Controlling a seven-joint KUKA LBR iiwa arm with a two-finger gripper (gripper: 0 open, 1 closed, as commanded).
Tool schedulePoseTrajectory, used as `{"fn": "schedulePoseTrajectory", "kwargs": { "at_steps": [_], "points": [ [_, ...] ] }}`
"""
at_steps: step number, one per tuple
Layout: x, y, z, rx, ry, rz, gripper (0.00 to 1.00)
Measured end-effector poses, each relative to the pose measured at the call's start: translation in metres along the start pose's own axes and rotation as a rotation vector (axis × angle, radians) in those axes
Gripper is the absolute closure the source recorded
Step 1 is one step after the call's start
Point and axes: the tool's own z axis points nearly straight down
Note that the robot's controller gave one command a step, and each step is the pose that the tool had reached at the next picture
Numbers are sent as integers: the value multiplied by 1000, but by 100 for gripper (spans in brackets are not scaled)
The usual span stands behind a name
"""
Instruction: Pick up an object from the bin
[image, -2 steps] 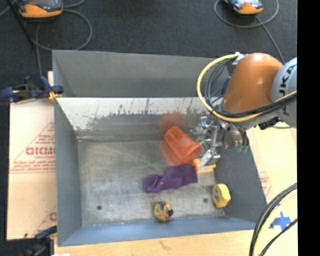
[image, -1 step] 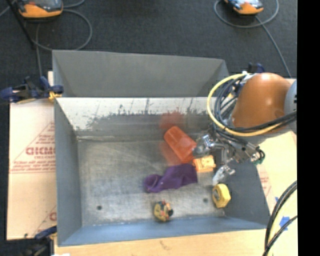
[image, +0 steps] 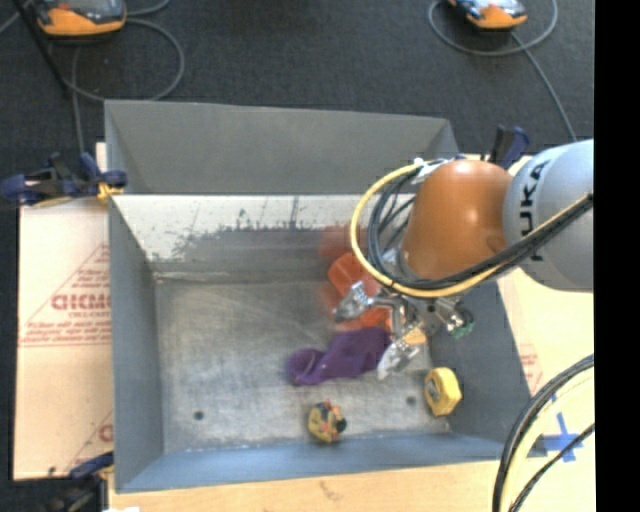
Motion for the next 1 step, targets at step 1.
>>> {"fn": "schedulePoseTrajectory", "kwargs": {
  "at_steps": [1],
  "points": [
    [-30,29,61,1,-8,-74,0]
  ]
}}
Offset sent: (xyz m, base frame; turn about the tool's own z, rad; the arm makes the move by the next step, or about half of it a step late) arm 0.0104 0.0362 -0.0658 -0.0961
